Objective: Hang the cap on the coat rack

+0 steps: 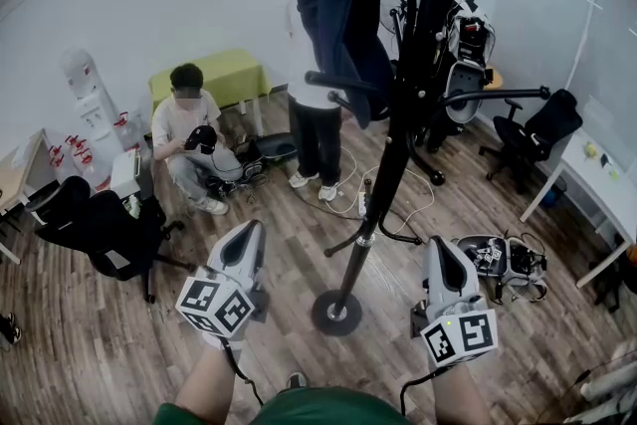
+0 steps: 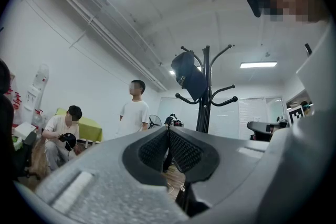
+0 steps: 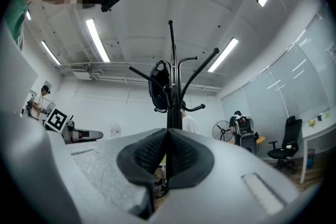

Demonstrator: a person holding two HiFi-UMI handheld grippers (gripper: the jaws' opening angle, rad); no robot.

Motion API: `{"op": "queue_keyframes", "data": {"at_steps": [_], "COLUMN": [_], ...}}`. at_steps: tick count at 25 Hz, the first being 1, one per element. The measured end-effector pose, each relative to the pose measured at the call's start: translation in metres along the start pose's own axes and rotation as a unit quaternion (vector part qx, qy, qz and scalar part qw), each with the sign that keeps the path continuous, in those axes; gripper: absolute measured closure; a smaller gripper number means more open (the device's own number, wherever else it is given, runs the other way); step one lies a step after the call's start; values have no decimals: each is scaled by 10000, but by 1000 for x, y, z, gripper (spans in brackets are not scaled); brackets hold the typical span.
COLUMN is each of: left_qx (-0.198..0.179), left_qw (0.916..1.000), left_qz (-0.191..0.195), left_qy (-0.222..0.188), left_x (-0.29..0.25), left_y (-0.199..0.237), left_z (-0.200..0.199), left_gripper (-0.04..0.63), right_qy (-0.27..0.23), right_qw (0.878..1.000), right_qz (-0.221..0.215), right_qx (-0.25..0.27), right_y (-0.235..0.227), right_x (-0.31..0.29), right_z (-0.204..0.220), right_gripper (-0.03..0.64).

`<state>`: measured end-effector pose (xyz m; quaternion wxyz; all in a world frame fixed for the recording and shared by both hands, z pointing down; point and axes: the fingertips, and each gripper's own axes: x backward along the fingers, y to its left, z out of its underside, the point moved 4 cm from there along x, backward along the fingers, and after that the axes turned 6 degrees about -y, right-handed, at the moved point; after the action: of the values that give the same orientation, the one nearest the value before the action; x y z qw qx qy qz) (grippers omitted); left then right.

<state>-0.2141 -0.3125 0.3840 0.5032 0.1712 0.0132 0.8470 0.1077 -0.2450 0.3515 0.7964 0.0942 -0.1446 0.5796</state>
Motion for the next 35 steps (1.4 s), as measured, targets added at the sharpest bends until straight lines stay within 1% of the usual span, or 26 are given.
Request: {"op": "queue_keyframes", "data": {"at_steps": [10,14,18,21,24,35], "left_qx": [30,-30,-15,-4,-12,-113], "left_qw": [10000,10000,10000,10000,9999,9996], "left_qz": [25,73,83,87,133,252], "left_qy": [-31,-20,-14,33,84,-36], "left_x": [-1,-2,-2,-2,-3,-7], "left_y": [-2,-4,-6,-6,-9,-19], "left_z": [0,-2,-1,3,5,-9], "left_gripper": [580,580,580,580,580,580], "right_qy": [-16,-137,-244,-299,-281,-306], "right_qw": [10000,9999,9995,9992,9993,9992], "right_qz": [4,-58,-162,-120,-76,-106], "right_qx": [-3,-35,150,244,234,245], "right_y": [0,1,7,6,4,2], "right_x": [0,0,1,4,5,9], "right_z": [0,-5,-9,-12,-13,-19], "right_gripper": [614,614,614,614,614,614]}}
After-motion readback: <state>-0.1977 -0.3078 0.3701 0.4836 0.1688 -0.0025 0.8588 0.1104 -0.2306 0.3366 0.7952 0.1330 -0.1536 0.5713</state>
